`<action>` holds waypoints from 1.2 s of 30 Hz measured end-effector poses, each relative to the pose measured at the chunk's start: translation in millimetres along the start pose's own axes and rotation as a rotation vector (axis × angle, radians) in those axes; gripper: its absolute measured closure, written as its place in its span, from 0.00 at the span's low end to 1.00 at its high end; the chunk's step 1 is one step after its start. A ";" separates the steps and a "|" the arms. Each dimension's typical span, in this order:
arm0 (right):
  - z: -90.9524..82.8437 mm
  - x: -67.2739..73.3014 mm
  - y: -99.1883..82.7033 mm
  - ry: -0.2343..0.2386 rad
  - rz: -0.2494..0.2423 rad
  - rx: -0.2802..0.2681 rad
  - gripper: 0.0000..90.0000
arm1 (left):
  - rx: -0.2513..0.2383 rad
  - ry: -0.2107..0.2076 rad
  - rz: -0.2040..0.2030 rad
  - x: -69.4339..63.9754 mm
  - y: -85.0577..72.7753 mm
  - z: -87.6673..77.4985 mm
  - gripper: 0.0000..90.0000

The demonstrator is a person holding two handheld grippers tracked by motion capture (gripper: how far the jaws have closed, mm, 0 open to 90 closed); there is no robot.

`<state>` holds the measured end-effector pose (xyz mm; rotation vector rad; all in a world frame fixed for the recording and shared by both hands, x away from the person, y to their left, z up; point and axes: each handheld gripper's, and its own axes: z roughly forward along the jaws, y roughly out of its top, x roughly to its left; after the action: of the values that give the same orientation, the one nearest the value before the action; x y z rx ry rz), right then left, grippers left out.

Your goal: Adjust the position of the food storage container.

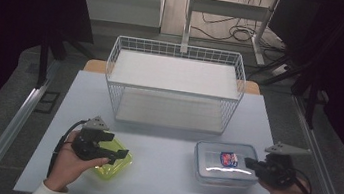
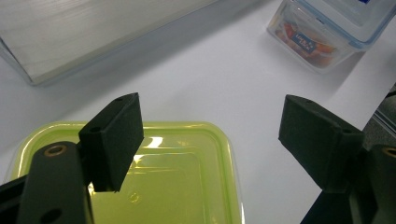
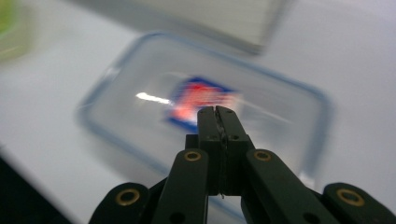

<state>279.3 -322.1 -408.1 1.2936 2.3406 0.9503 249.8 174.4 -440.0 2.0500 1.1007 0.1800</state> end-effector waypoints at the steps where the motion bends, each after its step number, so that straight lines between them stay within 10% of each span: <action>1: 3.7 -18.0 -4.4 -0.064 0.050 -0.004 0.99 | -0.001 0.000 -0.001 0.0 0.2 0.1 0.24; 12: 20.0 -49.6 -36.8 -0.140 0.141 0.105 0.95 | 0.023 -0.010 -0.011 -2.5 -0.3 9.3 0.25; 36: 46.8 -10.3 -30.8 -0.054 0.069 0.153 0.99 | 0.049 -0.032 0.001 -10.1 0.4 20.4 0.24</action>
<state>290.9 -323.4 -463.8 1.4481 2.3803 0.7591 253.1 154.8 -451.3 2.0896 1.0946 0.1216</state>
